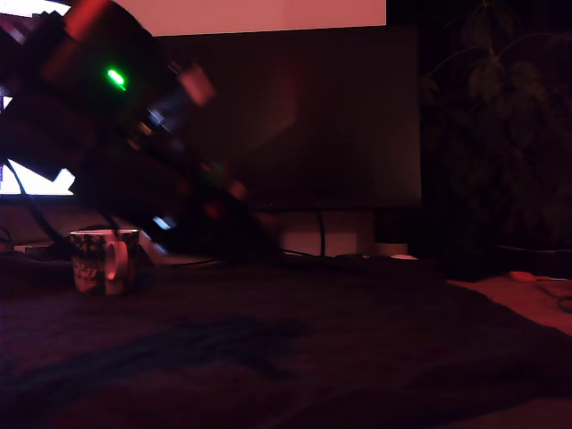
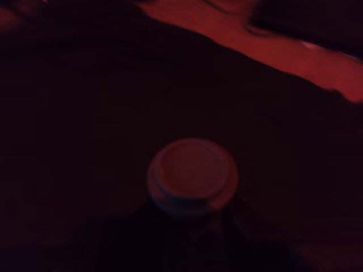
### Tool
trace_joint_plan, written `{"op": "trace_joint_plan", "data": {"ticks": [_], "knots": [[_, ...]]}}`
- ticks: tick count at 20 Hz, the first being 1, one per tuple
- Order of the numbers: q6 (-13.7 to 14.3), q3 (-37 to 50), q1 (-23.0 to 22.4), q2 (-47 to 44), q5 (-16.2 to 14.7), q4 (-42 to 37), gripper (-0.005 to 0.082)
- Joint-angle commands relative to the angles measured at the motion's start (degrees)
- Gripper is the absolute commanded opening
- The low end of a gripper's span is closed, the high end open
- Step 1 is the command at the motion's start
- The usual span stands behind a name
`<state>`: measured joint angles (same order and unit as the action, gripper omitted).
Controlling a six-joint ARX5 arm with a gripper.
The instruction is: Pick up the coffee capsules on the table and drop them inside the coffee cup
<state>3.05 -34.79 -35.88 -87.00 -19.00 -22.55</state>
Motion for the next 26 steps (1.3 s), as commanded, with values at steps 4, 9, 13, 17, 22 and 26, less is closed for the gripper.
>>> {"op": "trace_joint_plan", "data": {"ticks": [4, 9, 13, 17, 22, 26], "knots": [[1.57, 0.15, 5.11, 6.78, -0.02, 2.89, 0.0162], [1.95, 0.15, 12.90, 11.65, -0.02, 7.19, 0.0162], [1.95, 0.15, 19.89, 13.57, 0.00, 8.76, 0.0162], [1.88, 0.15, 26.77, 13.97, 0.04, 9.09, 0.0162], [1.86, 0.15, 32.48, 13.97, 0.02, 8.83, 0.0162], [1.90, 0.15, 32.98, 13.97, 0.02, 8.70, 0.0162]]}}
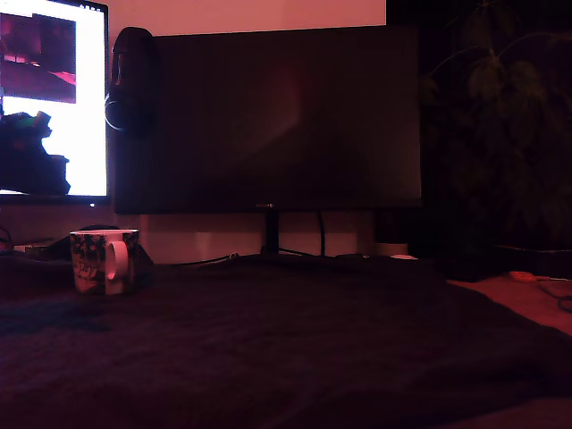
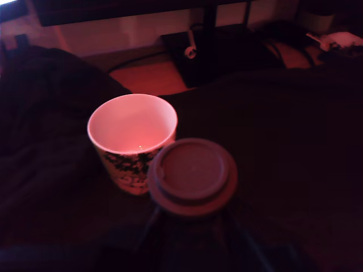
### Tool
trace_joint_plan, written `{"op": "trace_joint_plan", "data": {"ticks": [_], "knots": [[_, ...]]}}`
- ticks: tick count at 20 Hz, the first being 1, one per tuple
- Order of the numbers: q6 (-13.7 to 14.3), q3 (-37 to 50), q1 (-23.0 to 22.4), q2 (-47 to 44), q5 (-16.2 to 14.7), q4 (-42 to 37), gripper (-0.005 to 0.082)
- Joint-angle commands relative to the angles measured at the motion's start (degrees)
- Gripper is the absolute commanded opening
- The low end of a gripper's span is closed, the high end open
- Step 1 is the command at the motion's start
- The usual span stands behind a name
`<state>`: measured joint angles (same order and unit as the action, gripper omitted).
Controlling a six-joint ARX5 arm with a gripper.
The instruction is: Pick up the coffee capsules on the table and drop them inside the coffee cup
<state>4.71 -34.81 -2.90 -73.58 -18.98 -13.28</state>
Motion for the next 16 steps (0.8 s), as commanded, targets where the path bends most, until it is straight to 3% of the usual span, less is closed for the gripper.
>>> {"op": "trace_joint_plan", "data": {"ticks": [1, 11, 16], "knots": [[0.24, 0.17, 0.00, 0.55, 0.13, -0.98, 0.0162], [-0.17, -6.01, 0.00, -1.09, 1.46, -3.37, 0.0162], [-0.15, -12.85, -0.07, -7.56, 1.46, 0.87, 0.0162]]}}
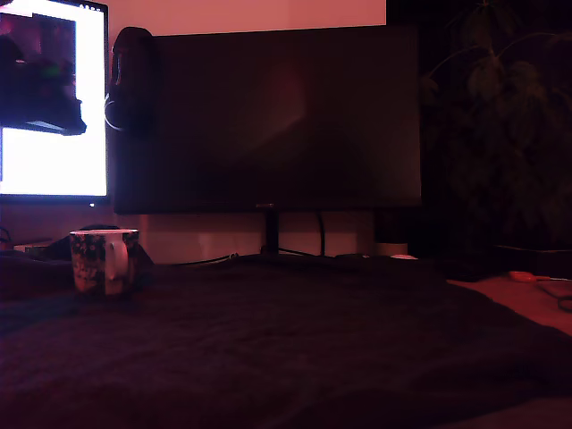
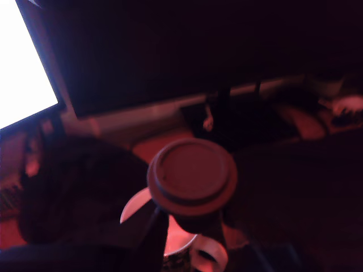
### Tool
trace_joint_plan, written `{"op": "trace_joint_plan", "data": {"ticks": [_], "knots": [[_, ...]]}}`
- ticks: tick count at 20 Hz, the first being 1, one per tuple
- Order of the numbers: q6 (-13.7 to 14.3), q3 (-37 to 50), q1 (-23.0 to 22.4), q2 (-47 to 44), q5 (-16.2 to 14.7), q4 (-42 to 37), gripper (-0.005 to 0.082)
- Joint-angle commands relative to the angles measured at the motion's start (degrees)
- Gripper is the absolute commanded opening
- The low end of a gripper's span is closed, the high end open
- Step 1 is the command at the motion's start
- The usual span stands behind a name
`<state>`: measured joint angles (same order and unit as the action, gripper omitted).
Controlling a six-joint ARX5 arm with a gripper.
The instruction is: Pick up the coffee capsules on the table and drop them inside the coffee cup
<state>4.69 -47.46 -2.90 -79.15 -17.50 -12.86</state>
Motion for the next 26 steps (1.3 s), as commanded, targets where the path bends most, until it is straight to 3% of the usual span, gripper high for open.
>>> {"op": "trace_joint_plan", "data": {"ticks": [1, 12, 21, 26], "knots": [[-0.13, -1.84, -0.07, -3.41, -0.02, 1.88, 0.0162], [-0.31, -19.26, -0.04, -18.75, 0.00, 18.49, 0.0162], [-0.15, -20.26, -0.04, -21.68, 0.26, 21.38, 0.0174], [-0.15, -20.26, -0.04, -21.68, 3.28, 21.38, 0.0377]]}}
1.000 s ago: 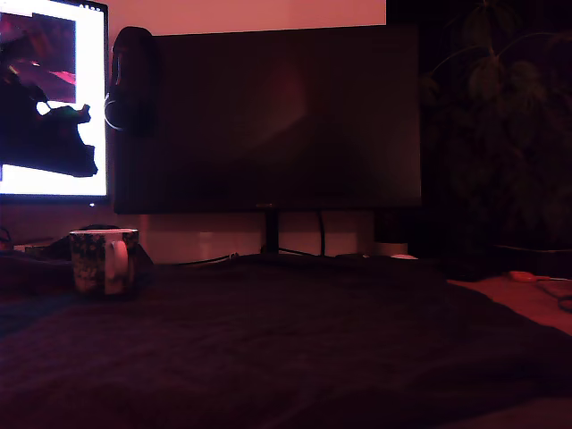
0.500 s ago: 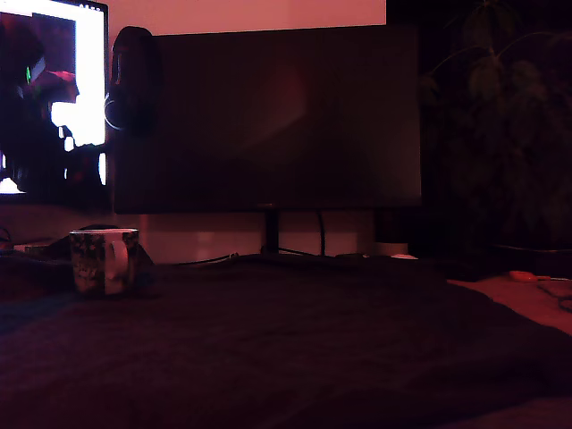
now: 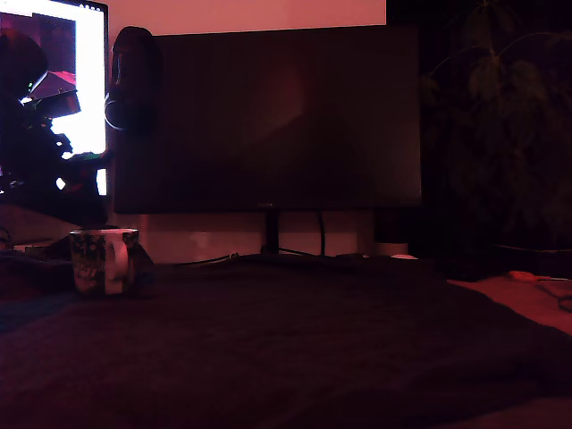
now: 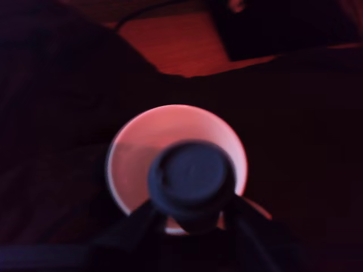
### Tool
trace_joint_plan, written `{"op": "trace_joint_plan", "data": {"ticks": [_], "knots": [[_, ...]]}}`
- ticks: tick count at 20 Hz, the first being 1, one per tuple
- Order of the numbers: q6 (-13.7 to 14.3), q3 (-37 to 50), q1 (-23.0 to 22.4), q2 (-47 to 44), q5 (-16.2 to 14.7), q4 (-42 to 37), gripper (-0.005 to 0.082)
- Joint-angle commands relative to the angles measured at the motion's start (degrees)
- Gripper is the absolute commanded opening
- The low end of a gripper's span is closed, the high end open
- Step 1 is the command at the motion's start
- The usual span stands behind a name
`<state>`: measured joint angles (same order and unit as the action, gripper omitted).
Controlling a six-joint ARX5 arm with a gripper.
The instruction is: Pick up the coffee capsules on the table and drop them inside the coffee cup
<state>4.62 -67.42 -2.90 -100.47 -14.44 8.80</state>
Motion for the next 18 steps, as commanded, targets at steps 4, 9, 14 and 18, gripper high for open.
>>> {"op": "trace_joint_plan", "data": {"ticks": [4, 9, 14, 18], "knots": [[-0.09, -0.31, -0.04, -0.37, 0.31, -0.31, 0.0364], [-0.02, -0.31, -0.07, 0.42, -1.36, 0.37, 0.0035], [0.83, -0.31, -0.24, 4.37, -2.69, 2.58, -0.0023], [0.70, -0.28, -0.26, 8.98, -2.67, 5.38, -0.0023]]}}
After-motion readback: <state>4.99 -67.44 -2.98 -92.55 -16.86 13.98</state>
